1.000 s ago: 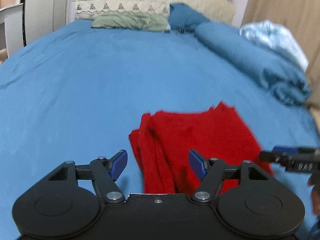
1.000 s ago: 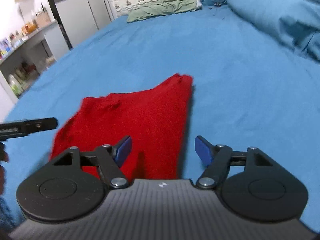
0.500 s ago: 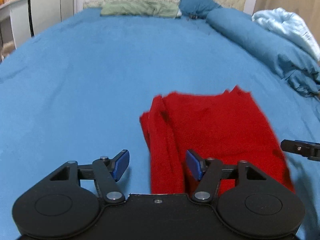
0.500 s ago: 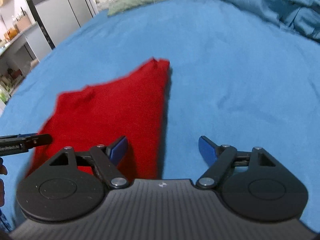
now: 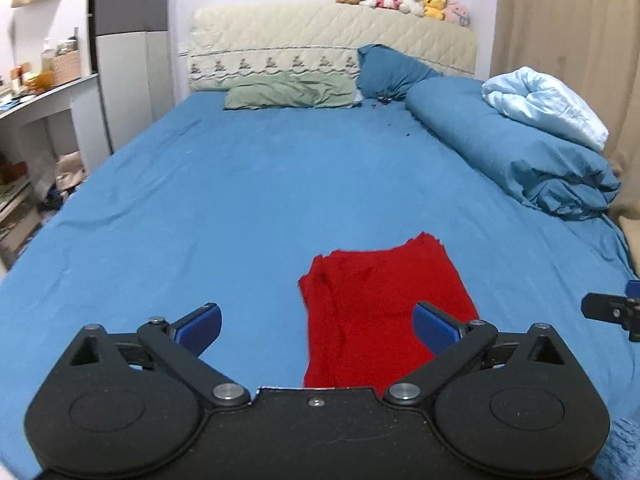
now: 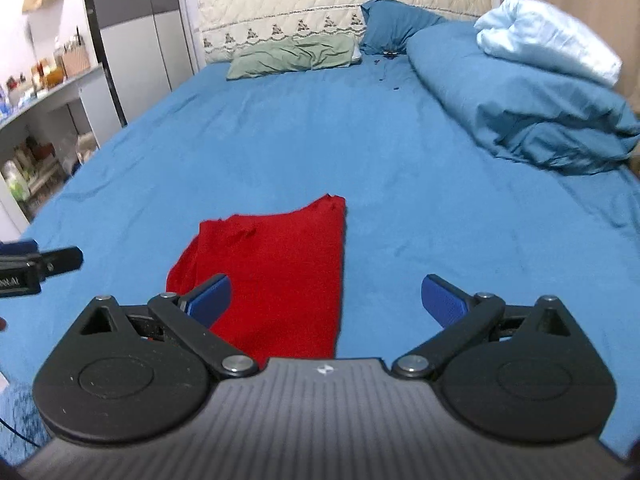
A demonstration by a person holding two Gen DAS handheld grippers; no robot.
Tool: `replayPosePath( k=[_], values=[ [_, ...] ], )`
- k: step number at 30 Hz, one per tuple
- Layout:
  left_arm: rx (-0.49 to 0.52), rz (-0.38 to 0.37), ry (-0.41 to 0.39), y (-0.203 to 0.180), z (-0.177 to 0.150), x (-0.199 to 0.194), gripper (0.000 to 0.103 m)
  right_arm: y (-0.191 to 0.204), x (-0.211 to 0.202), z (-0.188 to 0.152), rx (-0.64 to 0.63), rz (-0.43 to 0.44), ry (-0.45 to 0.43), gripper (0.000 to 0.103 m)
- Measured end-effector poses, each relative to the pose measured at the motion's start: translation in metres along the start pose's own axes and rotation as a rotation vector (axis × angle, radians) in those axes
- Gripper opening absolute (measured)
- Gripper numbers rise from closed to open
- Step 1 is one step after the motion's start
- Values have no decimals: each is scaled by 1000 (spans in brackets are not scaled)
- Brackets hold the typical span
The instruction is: Fold small clothes
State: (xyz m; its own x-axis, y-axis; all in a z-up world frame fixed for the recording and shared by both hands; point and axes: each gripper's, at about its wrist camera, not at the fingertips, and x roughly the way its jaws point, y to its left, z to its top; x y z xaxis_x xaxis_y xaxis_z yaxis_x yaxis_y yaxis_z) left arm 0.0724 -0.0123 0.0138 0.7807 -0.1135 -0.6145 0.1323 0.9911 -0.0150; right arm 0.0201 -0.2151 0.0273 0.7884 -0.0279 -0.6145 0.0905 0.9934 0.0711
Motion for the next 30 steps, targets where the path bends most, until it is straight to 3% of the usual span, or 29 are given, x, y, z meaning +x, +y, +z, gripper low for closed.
replayPosePath(
  k=[7, 12, 19, 30],
  values=[
    [36, 50, 9, -9, -37, -40, 103, 15, -42, -28, -11, -45, 46, 103],
    [26, 33, 68, -11, -61, -42, 103, 22, -49, -56, -14, -82, 93, 103],
    [44, 43, 43, -15, -66, -48, 103, 28, -45, -79, -28, -103, 145, 103],
    [58, 48, 27, -18, -68, -49, 103, 24, -43, -80, -13, -104, 157, 103]
  ],
)
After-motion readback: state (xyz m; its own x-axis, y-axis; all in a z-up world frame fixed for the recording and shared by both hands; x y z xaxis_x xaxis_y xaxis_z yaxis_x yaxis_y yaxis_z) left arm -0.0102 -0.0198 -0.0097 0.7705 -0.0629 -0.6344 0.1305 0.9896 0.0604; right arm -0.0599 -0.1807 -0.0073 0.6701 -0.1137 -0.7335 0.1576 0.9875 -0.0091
